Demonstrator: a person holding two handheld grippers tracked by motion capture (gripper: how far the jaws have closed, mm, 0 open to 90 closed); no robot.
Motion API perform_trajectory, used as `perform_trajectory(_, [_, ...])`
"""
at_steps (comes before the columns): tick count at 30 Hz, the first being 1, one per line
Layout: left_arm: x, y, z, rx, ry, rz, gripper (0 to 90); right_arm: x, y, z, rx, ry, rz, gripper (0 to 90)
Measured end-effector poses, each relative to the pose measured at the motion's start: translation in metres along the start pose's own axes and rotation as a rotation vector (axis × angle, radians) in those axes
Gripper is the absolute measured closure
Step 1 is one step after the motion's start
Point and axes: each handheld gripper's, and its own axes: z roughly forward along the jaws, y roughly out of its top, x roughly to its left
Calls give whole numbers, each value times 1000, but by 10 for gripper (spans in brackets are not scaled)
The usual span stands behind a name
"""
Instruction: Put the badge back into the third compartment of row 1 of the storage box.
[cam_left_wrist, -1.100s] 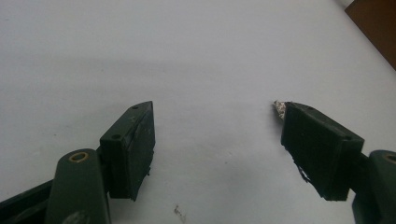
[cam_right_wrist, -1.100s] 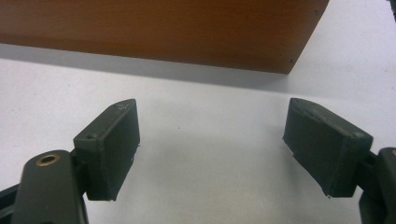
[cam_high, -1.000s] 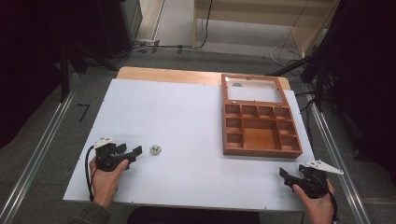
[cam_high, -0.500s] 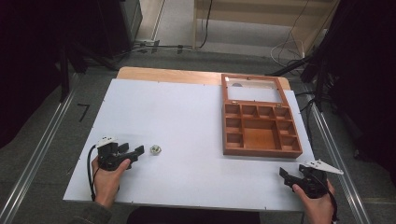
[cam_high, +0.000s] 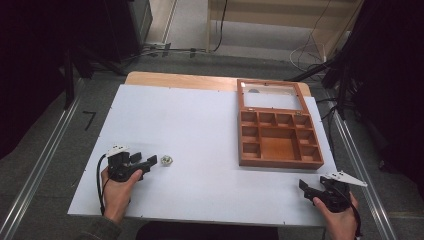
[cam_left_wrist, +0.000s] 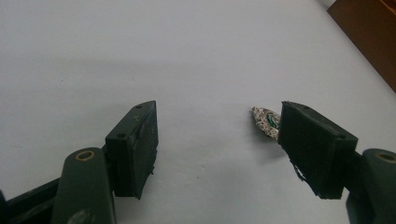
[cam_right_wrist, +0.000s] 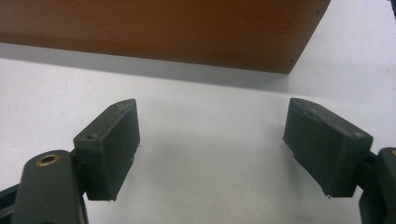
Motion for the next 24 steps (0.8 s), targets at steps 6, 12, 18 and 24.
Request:
perform_trajectory(6, [0,1,1,3,-8,-6,325,0,0,0,1,-1,-2,169])
perform_trajectory(12, [-1,1,3,8,-33,-20,359,0,0,1,2,-1,-3,169])
perform_trajectory(18, [-4,2,6,14,-42,-20,377,0,0,1,3,-1,-3,169])
perform_trajectory(24, [-7,4,9,18,-50,-15,400,0,0,1,4,1,-3,169])
